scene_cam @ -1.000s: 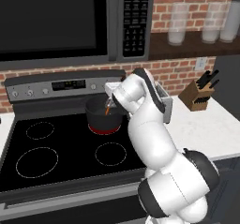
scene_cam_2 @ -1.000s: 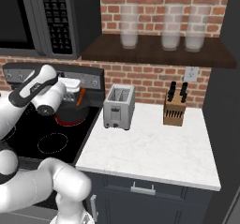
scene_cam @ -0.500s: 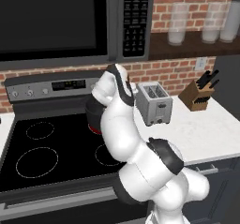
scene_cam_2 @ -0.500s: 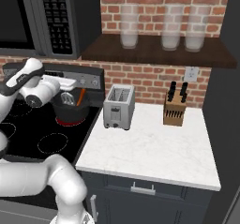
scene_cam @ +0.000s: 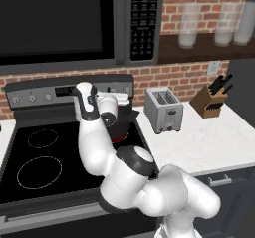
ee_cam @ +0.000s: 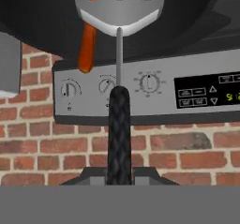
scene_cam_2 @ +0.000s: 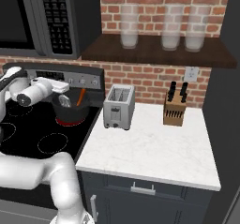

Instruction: Put the carrot and lemon wedge in the pot. Retrieve the spatula and lightly stir the vegetables in the pot.

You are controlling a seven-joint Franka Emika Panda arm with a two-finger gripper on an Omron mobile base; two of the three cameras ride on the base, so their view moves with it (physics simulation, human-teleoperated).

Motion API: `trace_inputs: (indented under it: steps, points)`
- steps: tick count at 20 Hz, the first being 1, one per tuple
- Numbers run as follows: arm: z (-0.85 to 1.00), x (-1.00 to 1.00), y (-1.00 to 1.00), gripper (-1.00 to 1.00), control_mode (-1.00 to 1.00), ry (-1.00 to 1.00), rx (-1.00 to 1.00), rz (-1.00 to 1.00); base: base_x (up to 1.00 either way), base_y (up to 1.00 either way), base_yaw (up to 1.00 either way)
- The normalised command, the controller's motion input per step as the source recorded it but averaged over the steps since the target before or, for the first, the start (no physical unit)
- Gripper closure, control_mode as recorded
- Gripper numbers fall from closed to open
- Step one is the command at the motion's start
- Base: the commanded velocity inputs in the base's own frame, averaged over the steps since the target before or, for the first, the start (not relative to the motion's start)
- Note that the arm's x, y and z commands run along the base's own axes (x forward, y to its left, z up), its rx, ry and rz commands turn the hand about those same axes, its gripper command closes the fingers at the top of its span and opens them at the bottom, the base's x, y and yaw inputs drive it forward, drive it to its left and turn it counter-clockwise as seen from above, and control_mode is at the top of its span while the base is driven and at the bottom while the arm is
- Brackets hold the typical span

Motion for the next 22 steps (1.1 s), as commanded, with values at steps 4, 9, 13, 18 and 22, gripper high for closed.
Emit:
trace_inputs:
  steps: [4,9,13,18,22]
  points:
    - [-0.19,0.51,0.35,1.00,-1.00,0.00,-0.03,-0.10,0.00,0.00,0.00]
    - [-0.09,0.45,0.11,1.00,-1.00,0.00,-0.01,-0.11,0.00,0.00,0.00]
    - [-0.12,0.51,0.00,1.00,-1.00,0.01,-0.01,-0.13,0.00,0.00,0.00]
    - [-0.17,0.36,0.03,1.00,-1.00,0.03,-0.01,-0.13,0.00,0.00,0.00]
    - [-0.16,0.01,0.14,1.00,-1.00,0.02,0.00,-0.10,0.00,0.00,0.00]
